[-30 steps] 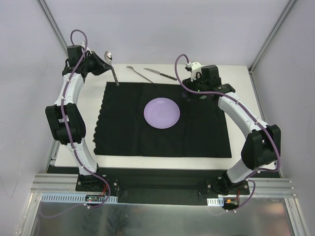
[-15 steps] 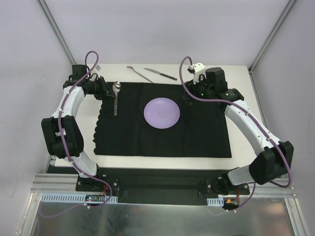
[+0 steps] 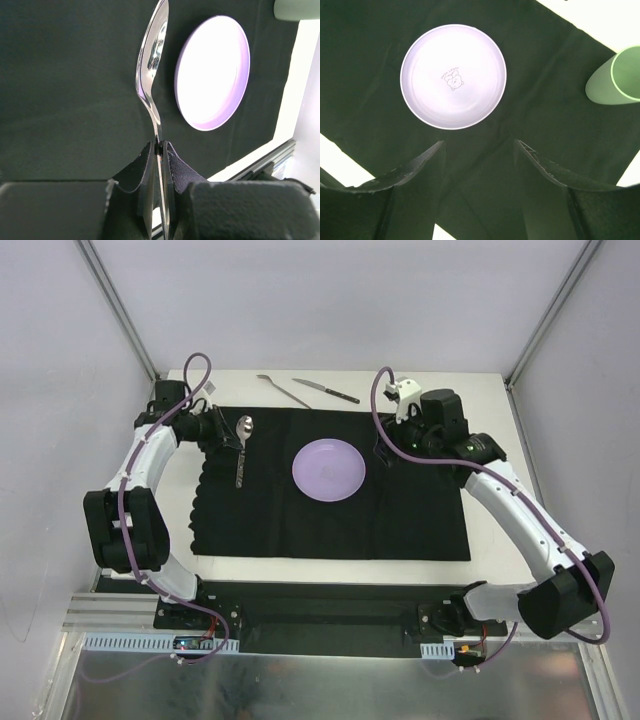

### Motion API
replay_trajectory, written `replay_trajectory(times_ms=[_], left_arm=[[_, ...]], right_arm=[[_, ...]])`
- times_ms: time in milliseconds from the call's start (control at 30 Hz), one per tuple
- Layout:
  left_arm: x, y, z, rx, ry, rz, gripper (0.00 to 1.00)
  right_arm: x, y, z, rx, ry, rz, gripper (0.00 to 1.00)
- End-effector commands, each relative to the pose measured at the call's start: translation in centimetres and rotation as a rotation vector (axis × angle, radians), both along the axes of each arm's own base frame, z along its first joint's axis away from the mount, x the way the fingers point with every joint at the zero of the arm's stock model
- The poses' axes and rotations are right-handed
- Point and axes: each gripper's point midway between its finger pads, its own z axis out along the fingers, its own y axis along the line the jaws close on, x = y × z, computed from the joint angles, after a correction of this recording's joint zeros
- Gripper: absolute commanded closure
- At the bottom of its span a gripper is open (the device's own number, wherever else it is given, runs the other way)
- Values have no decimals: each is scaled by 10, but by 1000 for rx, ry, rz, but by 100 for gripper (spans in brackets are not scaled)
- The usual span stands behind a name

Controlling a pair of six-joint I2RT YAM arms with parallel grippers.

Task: Set the dinner table for one person
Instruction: Place the spoon on the napkin.

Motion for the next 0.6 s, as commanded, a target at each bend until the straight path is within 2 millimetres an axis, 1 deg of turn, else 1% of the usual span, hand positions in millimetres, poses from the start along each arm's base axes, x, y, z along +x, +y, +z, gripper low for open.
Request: replay_trajectory(times_ms=[0,33,67,100,167,200,233,267,300,333,367,400,433,467,500,533,567], left_arm=[[-5,-21,19,29,-88,-57,100],[-5,-28,18,28,-94,-70,100],[-4,-28,19,27,-103,-61,100],[-5,-38,19,17,-100,-70,100],[-3,-53,21,-3,-136,-81,100],[-4,-61,22,-30,-126,-74,100],[-3,-68,22,-39,-133,-78,100],[-2,-83,23,-50,-157,-102,100],[-1,-92,24,-74,-151,-98,100],[-1,-100,24,-87,-150,-105,100],[2,-115,23,-101,-166,-124,100],[2,-123,24,-119,-157,-116,100],[3,-130,23,-129,-157,-117,100],[7,-144,25,-147,-184,-134,100],[6,-151,24,-172,-162,-125,100],[10,-158,28,-187,-179,-129,100],[11,-166,25,-199,-164,-126,100]], right_arm=[[-14,-9,15,3,-22,-49,40],[-16,-9,17,1,-23,-53,40],[-18,-11,19,-5,-27,-60,40],[-19,-14,19,-13,-24,-79,39],[-24,-19,28,-4,-43,-97,38],[-26,-23,31,-8,-47,-113,36],[-30,-26,38,6,-61,-128,34],[-31,-28,45,16,-74,-138,32],[-35,-30,47,19,-73,-140,28],[-34,-36,51,17,-85,-172,26],[-37,-38,60,30,-100,-179,24],[-40,-41,62,30,-93,-189,18],[-42,-41,64,35,-88,-194,16],[-45,-44,66,33,-80,-201,14],[-46,-46,66,30,-77,-211,13],[-47,-47,66,28,-75,-217,13],[-49,-49,67,29,-70,-224,12]])
